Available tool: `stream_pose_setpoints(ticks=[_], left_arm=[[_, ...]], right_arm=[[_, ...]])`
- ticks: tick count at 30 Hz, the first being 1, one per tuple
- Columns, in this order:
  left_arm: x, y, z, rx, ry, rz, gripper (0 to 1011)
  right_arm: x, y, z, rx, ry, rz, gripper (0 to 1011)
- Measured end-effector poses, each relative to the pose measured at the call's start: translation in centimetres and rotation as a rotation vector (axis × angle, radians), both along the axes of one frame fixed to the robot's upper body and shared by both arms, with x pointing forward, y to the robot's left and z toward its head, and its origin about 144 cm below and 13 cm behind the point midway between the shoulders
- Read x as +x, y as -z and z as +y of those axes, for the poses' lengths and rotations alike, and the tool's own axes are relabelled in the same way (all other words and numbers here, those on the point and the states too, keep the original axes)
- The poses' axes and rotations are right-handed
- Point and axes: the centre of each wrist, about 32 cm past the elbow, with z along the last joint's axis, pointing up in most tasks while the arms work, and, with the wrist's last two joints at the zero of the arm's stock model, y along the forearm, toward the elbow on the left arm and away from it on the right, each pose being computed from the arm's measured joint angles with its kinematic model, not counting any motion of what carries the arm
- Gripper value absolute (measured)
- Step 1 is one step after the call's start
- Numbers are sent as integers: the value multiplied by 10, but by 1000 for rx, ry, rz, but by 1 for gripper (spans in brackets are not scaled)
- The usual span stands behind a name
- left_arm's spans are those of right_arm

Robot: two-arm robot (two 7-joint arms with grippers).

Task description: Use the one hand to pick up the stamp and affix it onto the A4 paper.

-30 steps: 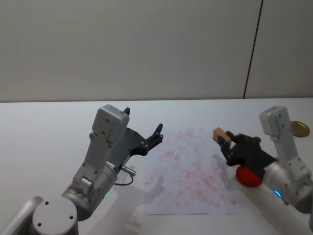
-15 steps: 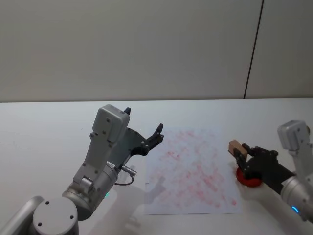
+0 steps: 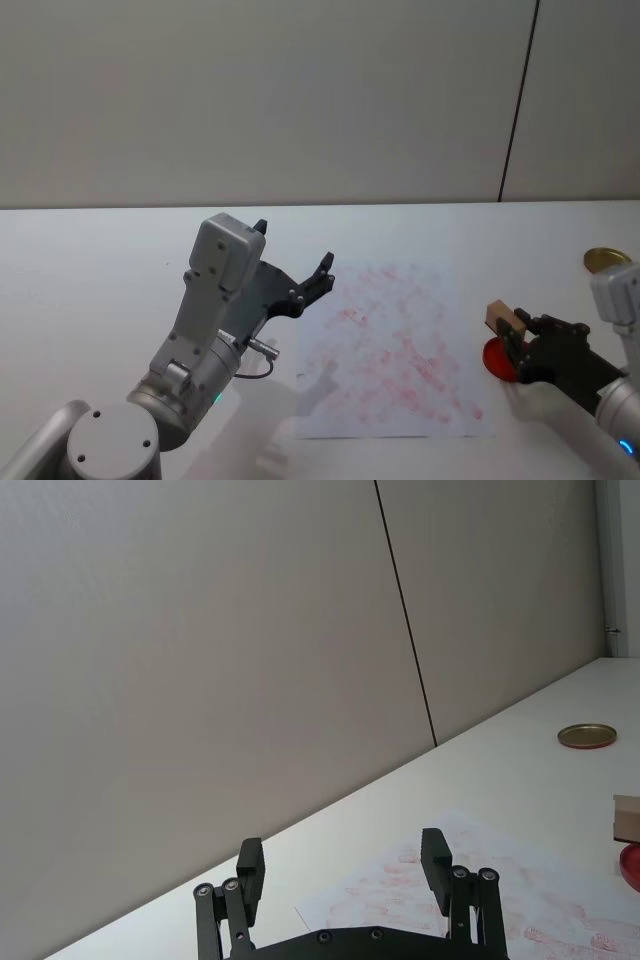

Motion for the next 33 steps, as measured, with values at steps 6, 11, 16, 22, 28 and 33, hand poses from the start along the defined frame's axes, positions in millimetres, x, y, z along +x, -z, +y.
stream_pose_setpoints(ticks=[6, 11, 16, 22, 28, 33], left_arm=[[0, 0, 0, 0, 0, 0, 993], [0, 0, 0, 0, 0, 0, 993], [0, 0, 0, 0, 0, 0, 993], [0, 0, 0, 0, 0, 0, 993], [0, 0, 0, 0, 0, 0, 993], [0, 0, 0, 0, 0, 0, 993]], right_arm=[[-5, 1, -4, -1, 3, 12, 217], [-8, 4, -6, 0, 6, 25, 217], [-10, 6, -7, 0, 9, 33, 217], [-11, 9, -8, -1, 18, 42, 217], [-12, 13, -8, -3, 26, 47, 297], [-12, 15, -8, -7, 33, 49, 465]])
